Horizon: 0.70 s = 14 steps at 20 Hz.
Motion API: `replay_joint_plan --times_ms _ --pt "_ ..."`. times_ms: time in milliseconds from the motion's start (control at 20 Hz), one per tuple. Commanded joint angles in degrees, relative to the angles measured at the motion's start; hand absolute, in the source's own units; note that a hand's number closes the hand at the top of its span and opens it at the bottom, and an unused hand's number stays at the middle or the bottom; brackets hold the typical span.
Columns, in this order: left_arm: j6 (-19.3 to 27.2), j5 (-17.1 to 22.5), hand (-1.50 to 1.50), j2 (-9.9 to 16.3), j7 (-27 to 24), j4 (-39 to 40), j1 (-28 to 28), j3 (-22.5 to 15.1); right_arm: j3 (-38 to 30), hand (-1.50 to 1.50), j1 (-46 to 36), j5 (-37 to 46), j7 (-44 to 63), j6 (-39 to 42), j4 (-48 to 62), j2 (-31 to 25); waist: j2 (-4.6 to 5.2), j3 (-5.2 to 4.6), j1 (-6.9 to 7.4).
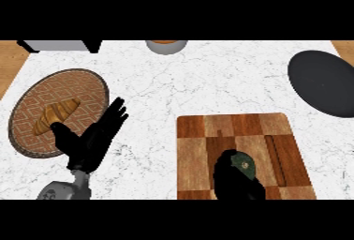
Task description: Pick the squash from the cutting board and place it in the pan
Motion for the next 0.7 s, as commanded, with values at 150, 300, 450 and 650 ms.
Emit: replay_joint_plan --times_ms 150,300,450,650 --pt "-1.9 -0.6 0.0 -0.4 -1.3 2.6 -0.8 2.5 -1.5 1.5 -1.6 5.5 -5.7 -4.4 1.2 1.1 0.01 -0.01 -0.21" --pt "-0.7 -1.4 0.0 -1.7 0.4 2.8 -2.7 2.5 -1.2 1.5 -1.7 8.4 -5.1 -9.5 6.3 4.9 0.03 0.0 -0.19" --pt "-0.2 -2.4 0.0 -1.8 -1.7 0.3 1.9 0.6 -10.8 1.5 6.5 -4.6 0.3 -13.0 4.5 4.9 0.25 0.11 -1.07" --pt "1.0 -1.0 0.0 -0.5 -0.7 -1.2 2.0 3.6 -24.6 1.5 17.3 -23.2 3.3 -12.4 2.4 8.0 1.0 0.64 -6.16"
